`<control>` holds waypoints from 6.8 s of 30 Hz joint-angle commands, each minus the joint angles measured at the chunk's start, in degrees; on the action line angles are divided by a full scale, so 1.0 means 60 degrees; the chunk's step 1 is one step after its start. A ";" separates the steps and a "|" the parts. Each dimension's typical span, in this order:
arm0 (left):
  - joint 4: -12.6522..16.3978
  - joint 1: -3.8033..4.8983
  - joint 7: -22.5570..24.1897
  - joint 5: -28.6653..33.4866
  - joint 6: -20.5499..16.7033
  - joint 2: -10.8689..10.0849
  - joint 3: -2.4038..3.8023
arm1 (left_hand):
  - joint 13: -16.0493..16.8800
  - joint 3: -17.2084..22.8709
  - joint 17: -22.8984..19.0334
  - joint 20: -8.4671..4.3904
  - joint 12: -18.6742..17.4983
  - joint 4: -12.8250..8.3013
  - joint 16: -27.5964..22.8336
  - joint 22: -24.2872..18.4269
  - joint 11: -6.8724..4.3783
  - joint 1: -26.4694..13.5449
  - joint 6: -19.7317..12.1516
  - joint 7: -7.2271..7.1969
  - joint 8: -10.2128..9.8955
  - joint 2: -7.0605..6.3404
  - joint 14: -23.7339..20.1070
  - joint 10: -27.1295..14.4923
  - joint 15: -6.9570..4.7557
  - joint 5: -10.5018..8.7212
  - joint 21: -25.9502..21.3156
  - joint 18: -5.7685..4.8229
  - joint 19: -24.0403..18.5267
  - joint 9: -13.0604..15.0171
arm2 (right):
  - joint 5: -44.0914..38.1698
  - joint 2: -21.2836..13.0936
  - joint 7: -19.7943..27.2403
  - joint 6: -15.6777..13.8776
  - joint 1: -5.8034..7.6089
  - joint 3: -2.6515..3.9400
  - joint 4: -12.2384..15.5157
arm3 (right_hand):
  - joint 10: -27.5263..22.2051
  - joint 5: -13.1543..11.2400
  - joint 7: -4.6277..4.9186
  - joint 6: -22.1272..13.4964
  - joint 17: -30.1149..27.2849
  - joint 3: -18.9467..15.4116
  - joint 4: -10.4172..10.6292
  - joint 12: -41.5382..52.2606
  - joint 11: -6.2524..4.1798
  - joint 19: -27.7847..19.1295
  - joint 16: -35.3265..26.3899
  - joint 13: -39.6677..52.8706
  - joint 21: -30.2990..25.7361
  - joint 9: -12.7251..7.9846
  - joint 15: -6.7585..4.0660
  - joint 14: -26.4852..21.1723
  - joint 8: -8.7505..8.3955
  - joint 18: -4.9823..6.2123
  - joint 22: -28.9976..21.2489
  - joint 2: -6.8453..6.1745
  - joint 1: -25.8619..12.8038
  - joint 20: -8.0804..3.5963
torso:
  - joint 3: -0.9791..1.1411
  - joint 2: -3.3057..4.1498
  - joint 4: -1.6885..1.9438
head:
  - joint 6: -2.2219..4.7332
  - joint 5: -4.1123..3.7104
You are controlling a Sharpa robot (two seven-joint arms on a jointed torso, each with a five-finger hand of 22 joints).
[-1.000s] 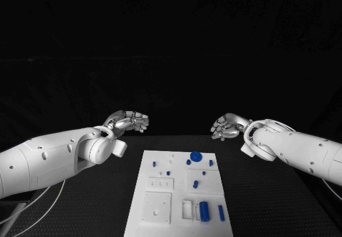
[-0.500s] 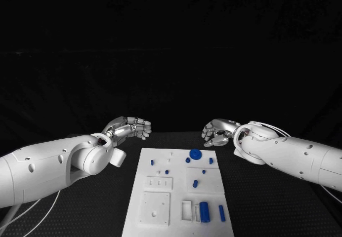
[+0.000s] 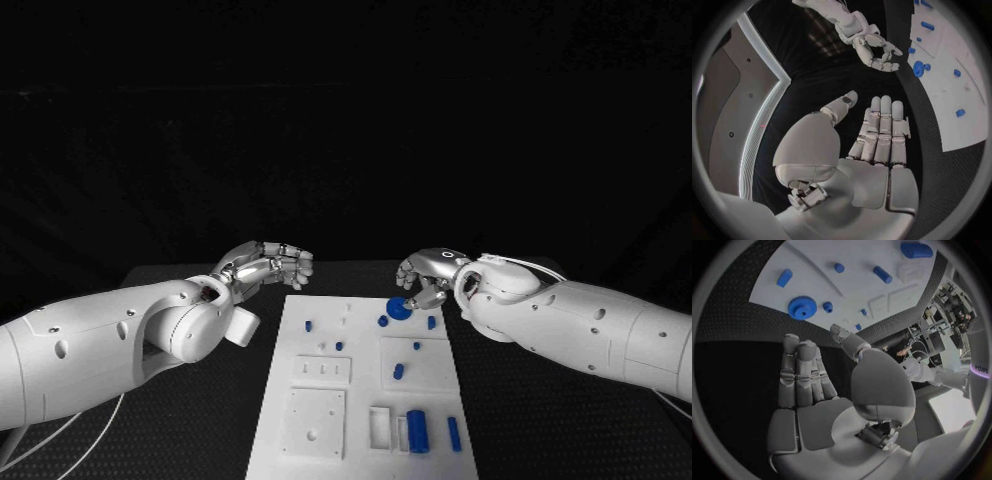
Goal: Assemble the parts on the task board
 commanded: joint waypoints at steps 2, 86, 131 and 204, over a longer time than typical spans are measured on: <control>0.0067 0.0013 0.0092 -0.0097 0.0158 -0.0022 0.0034 | 0.0017 0.0033 -0.0015 -0.0085 -0.0033 0.0003 -0.0050 -0.0016 0.0054 -0.0100 -0.0015 0.0129 -0.0072 0.0017 -0.0019 -0.0034 0.0062 -0.0055 0.0060 0.0095 0.0008 0.0016 | -0.0957 0.0068 -0.0352 -0.0066 -0.0071 -0.0016 0.0051 | 0.0037 -0.0083 -0.0071 0.0042 -0.0026 0.0175 0.0009 0.0046 -0.0047 -0.0043 0.0090 0.0020 0.0111 0.0022 -0.0011 -0.0018 0.0026 0.0145 0.0211 -0.0108 0.0066 -0.0007 | 0.0008 0.0186 0.0033 | 0.0040 -0.0025; 0.0312 0.0069 -0.0100 -0.0166 0.0226 -0.0093 0.0183 | 0.0066 0.0080 -0.0007 -0.0190 -0.0116 0.0056 -0.0069 -0.0072 0.0062 -0.0254 -0.0061 0.0150 -0.0159 0.0015 -0.0015 -0.0026 0.0061 -0.0076 0.0116 0.0010 -0.0015 0.0061 | -0.1889 0.0935 -0.0625 0.0145 -0.0449 -0.0185 -0.0360 | 0.1422 -0.1429 -0.0427 0.1326 -0.0238 0.2313 0.0513 0.0288 -0.0550 0.0100 0.1654 0.0846 0.1551 0.0447 -0.0500 -0.0072 0.0571 0.0145 0.0205 0.0560 0.0223 -0.0312 | -0.0032 0.0793 0.0107 | -0.0062 -0.0044; 0.0211 0.0118 -0.0084 -0.0165 0.0206 0.0063 0.0182 | 0.0087 0.0106 -0.0001 -0.0236 -0.0165 0.0048 -0.0079 -0.0101 0.0075 -0.0274 -0.0111 0.0173 -0.0214 -0.0003 -0.0017 -0.0039 0.0063 -0.0094 0.0143 -0.0037 -0.0029 0.0079 | -0.2427 0.1652 -0.1893 -0.1679 -0.0189 -0.0175 -0.0464 | 0.1783 -0.1429 -0.0563 0.1692 -0.0290 0.2862 0.0482 0.0307 -0.0706 0.0137 0.1875 0.1143 0.1879 0.0546 -0.0658 -0.0144 0.0658 0.0145 0.0164 0.0350 0.0217 -0.0329 | -0.0031 0.0828 0.0157 | 0.0117 -0.0008; 0.0331 0.0368 -0.0107 -0.0227 0.0179 0.0252 0.0182 | 0.0114 0.0126 0.0006 -0.0283 -0.0204 0.0049 -0.0086 -0.0132 0.0080 -0.0297 -0.0109 0.0176 -0.0240 -0.0021 -0.0017 -0.0037 0.0064 -0.0104 0.0174 -0.0085 -0.0041 0.0112 | -0.1867 0.2763 -0.1893 -0.1501 -0.0284 -0.0192 -0.1608 | 0.0847 -0.1443 -0.0220 0.0896 -0.0512 0.2869 0.0700 -0.0048 -0.0368 -0.0038 0.1828 0.1059 0.1813 0.0400 -0.0318 -0.0215 0.0171 0.0145 0.0101 -0.0408 0.0017 -0.0276 | -0.0086 0.1057 0.0325 | -0.0043 0.0021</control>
